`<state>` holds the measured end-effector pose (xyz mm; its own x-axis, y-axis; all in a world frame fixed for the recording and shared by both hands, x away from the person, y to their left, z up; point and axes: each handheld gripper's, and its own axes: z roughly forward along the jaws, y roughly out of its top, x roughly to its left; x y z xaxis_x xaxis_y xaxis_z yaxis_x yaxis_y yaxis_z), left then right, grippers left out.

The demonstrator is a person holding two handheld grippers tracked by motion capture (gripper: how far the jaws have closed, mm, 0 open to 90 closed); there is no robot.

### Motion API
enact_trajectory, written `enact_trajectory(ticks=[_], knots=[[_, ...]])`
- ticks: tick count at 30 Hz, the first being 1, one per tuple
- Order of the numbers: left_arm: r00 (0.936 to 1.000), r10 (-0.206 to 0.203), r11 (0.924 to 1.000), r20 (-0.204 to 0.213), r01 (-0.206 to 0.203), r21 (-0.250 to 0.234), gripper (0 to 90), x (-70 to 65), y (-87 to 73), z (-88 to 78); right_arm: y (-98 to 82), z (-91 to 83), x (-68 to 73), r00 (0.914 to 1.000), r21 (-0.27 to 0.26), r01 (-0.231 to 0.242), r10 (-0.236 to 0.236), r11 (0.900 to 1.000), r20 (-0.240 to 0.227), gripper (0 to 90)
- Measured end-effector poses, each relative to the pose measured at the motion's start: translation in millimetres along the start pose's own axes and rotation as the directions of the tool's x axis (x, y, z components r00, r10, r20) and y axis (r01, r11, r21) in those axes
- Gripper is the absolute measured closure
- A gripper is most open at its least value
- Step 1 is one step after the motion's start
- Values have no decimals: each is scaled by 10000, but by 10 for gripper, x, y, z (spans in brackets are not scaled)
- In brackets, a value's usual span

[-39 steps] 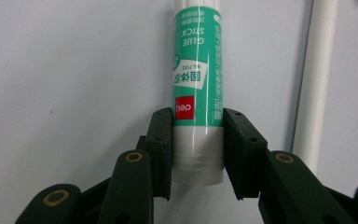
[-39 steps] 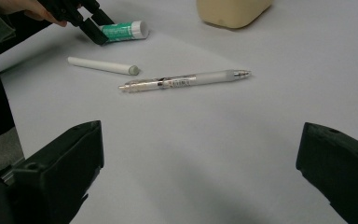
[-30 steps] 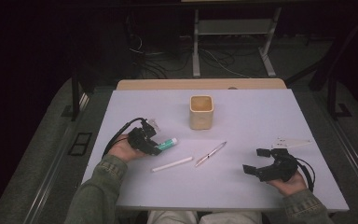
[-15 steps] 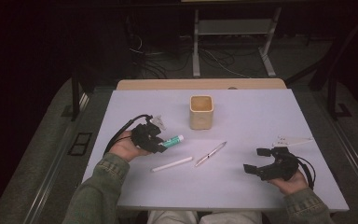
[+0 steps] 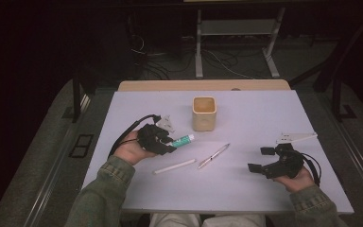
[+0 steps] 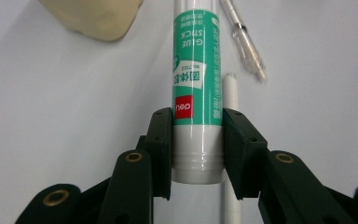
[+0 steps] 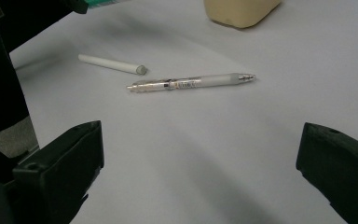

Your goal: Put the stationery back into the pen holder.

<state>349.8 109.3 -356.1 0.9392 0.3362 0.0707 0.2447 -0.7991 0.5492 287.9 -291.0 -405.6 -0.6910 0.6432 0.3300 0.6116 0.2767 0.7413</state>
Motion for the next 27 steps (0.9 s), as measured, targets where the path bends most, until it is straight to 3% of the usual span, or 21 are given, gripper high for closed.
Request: enact_trajectory(ticks=[4,16,21,27], knots=[[9992,227,9996,-339,-233,-183,641,-56,42,-15,55,12,1,10000,130,41,-40,9999,-74,4],[9954,712,9958,-640,-746,-523,641,-167,113,24,300,69,57,9976,689,602,-576,9958,-388,4],[9950,835,9940,-546,-871,-663,642,-221,136,56,397,102,77,9958,880,805,-762,9929,-509,4],[9898,1206,9897,-757,-1258,-677,642,-291,178,83,528,156,113,9918,1257,1088,-991,9861,-806,4]])
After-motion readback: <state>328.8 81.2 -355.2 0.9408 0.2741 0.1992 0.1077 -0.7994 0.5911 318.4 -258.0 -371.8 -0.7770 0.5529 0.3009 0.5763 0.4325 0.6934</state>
